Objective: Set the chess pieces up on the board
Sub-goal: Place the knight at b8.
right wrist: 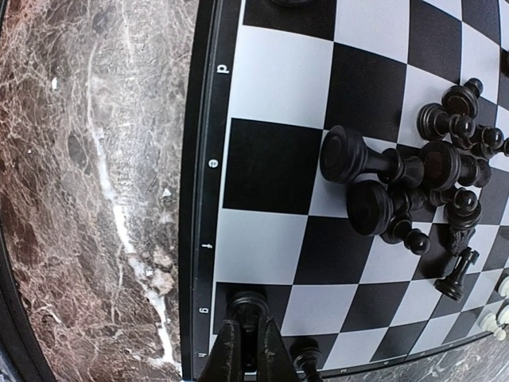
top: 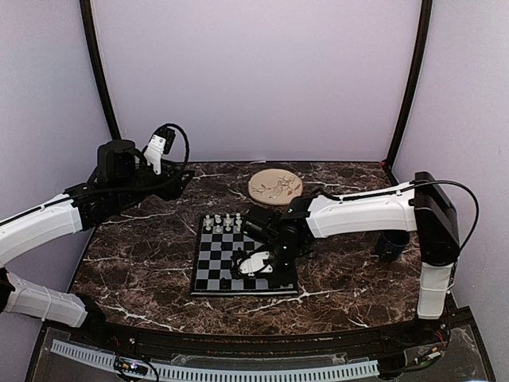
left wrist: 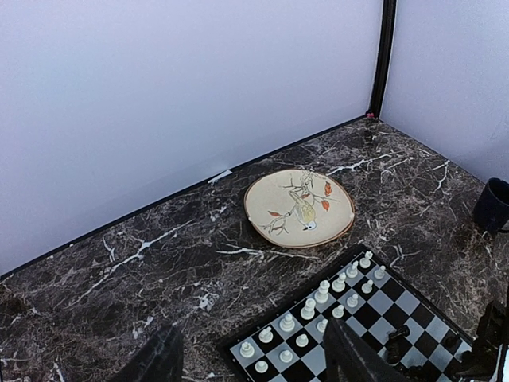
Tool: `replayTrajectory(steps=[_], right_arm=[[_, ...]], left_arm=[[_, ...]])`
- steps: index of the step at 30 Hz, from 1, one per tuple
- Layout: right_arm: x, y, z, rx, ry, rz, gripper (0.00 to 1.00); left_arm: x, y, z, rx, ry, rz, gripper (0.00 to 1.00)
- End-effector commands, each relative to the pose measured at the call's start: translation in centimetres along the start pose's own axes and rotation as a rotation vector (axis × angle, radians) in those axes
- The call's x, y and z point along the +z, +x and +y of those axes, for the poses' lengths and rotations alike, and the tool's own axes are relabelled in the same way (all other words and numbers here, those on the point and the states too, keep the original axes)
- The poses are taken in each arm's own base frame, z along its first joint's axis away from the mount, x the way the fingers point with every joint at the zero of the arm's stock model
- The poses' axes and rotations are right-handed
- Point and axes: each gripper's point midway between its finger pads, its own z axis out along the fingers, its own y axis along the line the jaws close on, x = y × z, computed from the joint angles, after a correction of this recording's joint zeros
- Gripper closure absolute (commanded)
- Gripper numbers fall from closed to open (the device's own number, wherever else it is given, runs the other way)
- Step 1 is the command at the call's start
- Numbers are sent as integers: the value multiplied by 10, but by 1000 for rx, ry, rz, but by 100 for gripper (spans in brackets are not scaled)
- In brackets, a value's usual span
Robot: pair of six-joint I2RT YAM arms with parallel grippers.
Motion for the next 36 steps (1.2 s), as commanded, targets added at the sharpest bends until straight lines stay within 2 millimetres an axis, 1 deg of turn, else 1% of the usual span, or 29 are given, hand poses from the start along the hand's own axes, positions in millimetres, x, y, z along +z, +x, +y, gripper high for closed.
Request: replayTrajectory(steps=[1,2,6,9,10,13,17,18,19,20,21,22,26,28,29,30,32,33,34,35,36], right_arm=[[-4,5,-1,3,11,7,97],[-4,4,-2,3,12,4,96],[-5,3,-3,4,16,2,85],[-9,0,-8,9,36,-10,73],[-11,0,-9,9,40,-11,71],[-28,-4,-19,27,54,-46,68],[-63,-9,-36,75,51,-139,67],[-72,-7,-41,93,50,-164,67],[-81,-5,-46,114,54,-193,67],[-90,-3,-52,138,56,-233,66],[-98,3,-59,165,69,-258,67],[-106,8,-63,192,71,-291,66],[-133,36,-85,306,99,-401,67],[-145,52,-95,363,122,-463,67],[-157,60,-97,386,149,-510,66],[-163,72,-104,428,177,-544,67],[-169,91,-112,490,224,-600,67],[-173,102,-117,525,259,-629,67],[-173,114,-120,558,285,-651,67],[-173,126,-122,595,313,-672,65],[-175,138,-125,629,347,-694,61]], left_arm=[[0,0,-2,7,9,-9,37],[0,-1,-2,7,9,-10,37],[0,-1,-2,7,11,-9,37],[0,0,-3,7,16,-8,37],[0,0,-4,8,20,-7,37],[1,1,-5,8,29,-4,37],[3,3,-8,16,42,5,36],[4,5,-9,22,51,8,34],[4,5,-11,20,61,9,29],[5,5,-13,13,72,7,6],[5,5,-13,5,76,8,2],[6,6,-11,-8,64,17,1],[14,18,1,-9,-12,84,1],[18,21,2,1,-19,90,1],[20,23,1,-10,-11,98,1],[22,23,-3,-25,6,103,1],[27,22,-5,-57,16,112,1],[31,25,-1,-81,-10,125,1],[36,31,10,-119,-75,150,1],[41,38,16,-134,-117,183,1],[47,42,13,-90,-99,217,1]])
